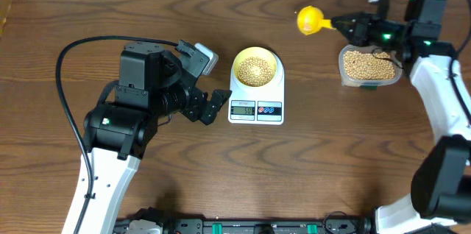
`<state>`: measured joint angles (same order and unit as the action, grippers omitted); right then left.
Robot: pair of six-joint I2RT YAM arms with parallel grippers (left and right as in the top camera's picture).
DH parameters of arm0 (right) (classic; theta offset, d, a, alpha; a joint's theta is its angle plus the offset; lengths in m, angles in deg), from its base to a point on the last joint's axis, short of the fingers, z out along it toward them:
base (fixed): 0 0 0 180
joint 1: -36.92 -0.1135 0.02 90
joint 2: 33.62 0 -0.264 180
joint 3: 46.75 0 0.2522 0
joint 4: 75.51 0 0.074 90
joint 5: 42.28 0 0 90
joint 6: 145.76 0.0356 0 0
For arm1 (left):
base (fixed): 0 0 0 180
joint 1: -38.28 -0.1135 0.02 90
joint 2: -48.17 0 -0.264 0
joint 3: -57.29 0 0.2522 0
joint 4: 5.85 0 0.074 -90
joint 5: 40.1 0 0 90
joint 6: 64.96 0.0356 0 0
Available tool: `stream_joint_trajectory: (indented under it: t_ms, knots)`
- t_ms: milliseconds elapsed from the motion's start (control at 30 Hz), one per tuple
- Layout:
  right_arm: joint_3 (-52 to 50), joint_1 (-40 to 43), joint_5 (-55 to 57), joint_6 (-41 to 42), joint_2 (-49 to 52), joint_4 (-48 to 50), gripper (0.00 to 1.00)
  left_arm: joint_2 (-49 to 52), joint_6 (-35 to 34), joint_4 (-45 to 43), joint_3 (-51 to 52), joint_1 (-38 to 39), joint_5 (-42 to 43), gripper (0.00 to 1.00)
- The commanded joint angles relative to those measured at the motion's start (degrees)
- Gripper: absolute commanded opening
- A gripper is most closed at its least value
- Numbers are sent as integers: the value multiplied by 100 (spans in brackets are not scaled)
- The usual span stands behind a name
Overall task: Scoop item into bowl and weigh 50g on scale
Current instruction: 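Carry the scoop right over the soybean tub, then lower the scoop into the tub and release it with the right gripper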
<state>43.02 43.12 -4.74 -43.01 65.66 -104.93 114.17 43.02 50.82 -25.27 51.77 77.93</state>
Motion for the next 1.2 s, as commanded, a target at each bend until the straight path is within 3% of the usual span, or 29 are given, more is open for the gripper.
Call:
stream_joint_trajectory:
  t_ms: [0,133,433,800,1000,1167]
  knots:
    - [2,284,455,-227,-343,-409,2,22,-9,-7,28,-31,48,98]
    - [2,538,592,-726,-518,-984,1,22,-9,-7,28,-31,48,98]
    - [2,953,2162,-2173,-1099,-2179,1,22,-9,-7,28,-31,46,98]
    - [0,660,3873,-3399,-1438,-2420,1,22,-9,-7,28,-31,46,98]
    - [0,160,5353,-3672,-1438,-2402,1,22,-9,-7,28,-31,46,98]
    - [0,-15,5794,-3681,-1438,-2393,1,22,-9,-7,28,-31,48,98]
